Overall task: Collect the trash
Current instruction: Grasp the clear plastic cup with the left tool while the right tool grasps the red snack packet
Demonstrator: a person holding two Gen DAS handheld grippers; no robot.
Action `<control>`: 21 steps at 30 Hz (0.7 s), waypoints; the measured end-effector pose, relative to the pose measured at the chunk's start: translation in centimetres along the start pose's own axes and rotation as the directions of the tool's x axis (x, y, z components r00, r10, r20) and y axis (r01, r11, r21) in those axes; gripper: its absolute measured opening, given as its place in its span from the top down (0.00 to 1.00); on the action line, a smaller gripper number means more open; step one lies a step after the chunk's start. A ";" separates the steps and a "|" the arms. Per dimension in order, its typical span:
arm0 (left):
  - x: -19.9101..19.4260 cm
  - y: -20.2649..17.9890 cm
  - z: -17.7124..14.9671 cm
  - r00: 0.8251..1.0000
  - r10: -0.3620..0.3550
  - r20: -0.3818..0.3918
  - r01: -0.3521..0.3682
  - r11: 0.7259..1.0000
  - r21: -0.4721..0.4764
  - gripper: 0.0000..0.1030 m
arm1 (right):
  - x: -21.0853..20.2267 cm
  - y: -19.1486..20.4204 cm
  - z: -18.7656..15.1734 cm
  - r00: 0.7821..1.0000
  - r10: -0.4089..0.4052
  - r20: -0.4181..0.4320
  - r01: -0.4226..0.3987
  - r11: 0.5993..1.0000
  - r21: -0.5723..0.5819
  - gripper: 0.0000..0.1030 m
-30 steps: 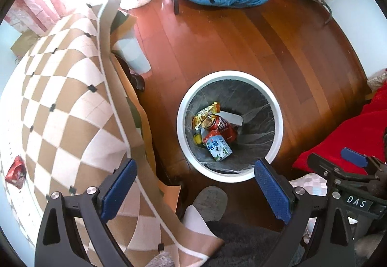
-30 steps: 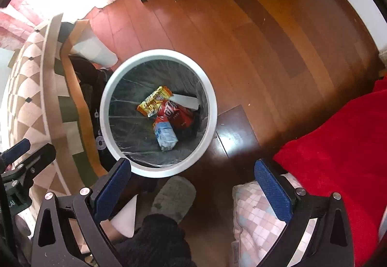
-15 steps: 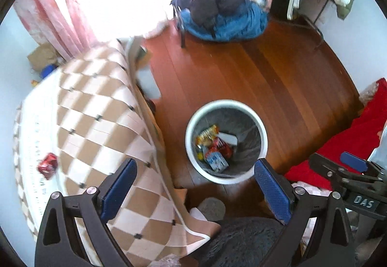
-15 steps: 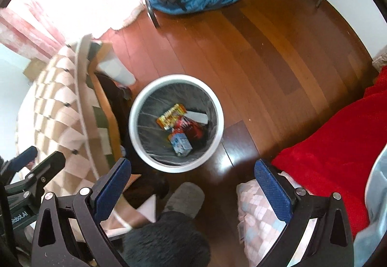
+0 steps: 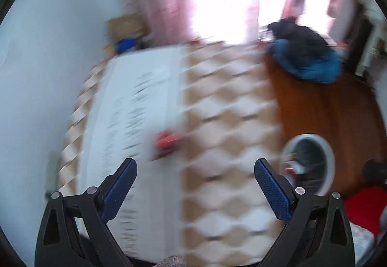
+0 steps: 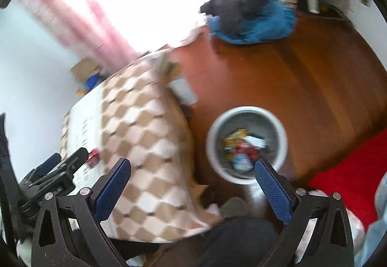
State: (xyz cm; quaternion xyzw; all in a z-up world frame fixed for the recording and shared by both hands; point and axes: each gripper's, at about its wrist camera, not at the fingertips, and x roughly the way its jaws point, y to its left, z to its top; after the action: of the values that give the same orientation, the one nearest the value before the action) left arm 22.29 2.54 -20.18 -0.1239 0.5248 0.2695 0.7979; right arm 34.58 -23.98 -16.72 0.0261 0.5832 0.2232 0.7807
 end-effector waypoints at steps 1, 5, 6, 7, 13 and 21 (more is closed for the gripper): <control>1.3 2.4 -0.7 0.999 0.031 -0.028 -0.032 0.999 -0.027 0.04 | 1.3 2.1 0.0 1.000 0.014 -0.022 -0.015 1.000 -0.025 0.00; 7.0 10.6 -3.6 0.982 0.119 -0.145 -0.138 0.982 -0.127 0.04 | 7.8 11.1 -0.9 0.988 0.094 -0.125 -0.108 0.989 -0.106 0.00; 7.9 11.9 -4.2 0.979 0.127 -0.162 -0.150 0.979 -0.140 0.04 | 8.8 12.4 -1.3 0.984 0.105 -0.141 -0.122 0.986 -0.116 0.00; 8.9 13.0 -4.7 0.975 0.134 -0.179 -0.162 0.975 -0.152 0.04 | 10.9 14.8 -1.7 0.978 0.116 -0.173 -0.140 0.981 -0.137 0.00; 13.4 17.8 -6.1 0.956 0.143 -0.255 -0.196 0.961 -0.194 0.04 | 19.6 23.3 -3.3 0.956 0.118 -0.268 -0.169 0.969 -0.178 0.01; 14.9 19.7 -5.0 0.958 0.139 -0.252 -0.189 0.963 -0.190 0.04 | 27.0 28.3 -3.8 0.948 0.064 -0.312 -0.141 0.963 -0.228 0.52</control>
State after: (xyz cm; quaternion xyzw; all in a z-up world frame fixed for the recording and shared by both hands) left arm 11.93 20.81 -34.08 -0.1952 0.5931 0.3727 0.6865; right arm 28.00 10.81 -33.72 -0.0756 0.6610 0.3361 0.6666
